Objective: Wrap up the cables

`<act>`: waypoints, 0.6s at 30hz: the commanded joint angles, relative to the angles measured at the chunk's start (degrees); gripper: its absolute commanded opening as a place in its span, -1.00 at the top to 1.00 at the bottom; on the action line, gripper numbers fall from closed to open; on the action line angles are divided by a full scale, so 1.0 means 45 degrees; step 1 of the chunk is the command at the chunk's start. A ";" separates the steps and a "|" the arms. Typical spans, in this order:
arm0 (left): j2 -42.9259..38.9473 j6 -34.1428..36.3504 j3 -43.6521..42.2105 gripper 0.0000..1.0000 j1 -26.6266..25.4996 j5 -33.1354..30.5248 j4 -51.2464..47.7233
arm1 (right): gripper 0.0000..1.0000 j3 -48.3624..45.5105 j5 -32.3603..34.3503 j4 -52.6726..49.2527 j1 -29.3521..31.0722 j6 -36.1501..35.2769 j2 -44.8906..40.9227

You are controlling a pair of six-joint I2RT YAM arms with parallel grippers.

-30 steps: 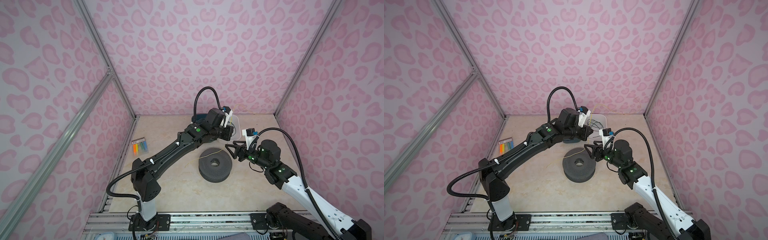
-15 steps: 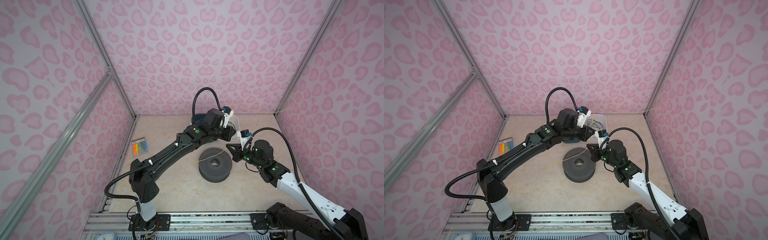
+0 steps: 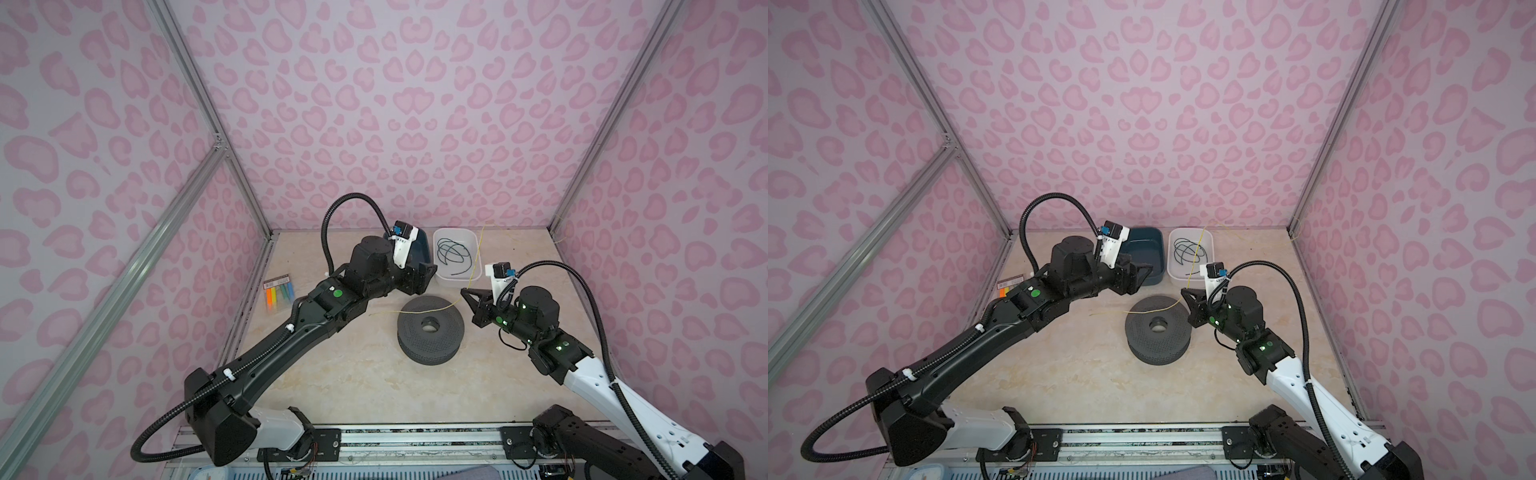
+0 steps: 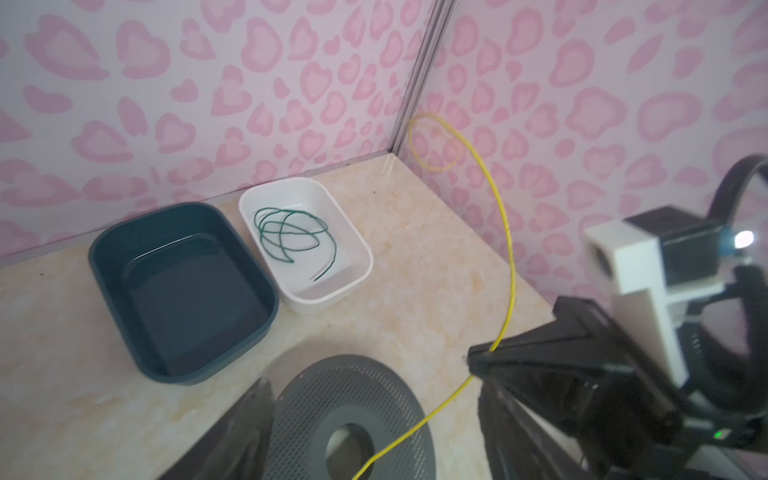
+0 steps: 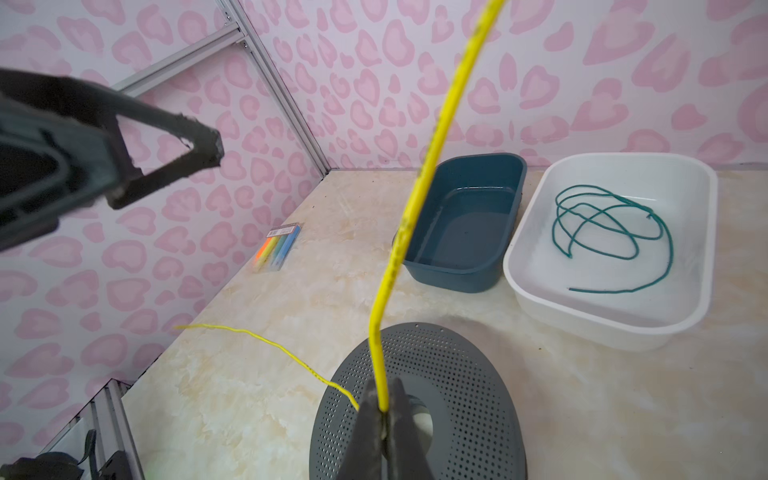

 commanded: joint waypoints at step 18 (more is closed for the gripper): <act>0.1008 0.2623 -0.0169 -0.45 -0.0890 -0.4022 -0.7857 | 1.00 0.0490 -0.0332 -0.1386 0.0021 -0.0311 -0.0843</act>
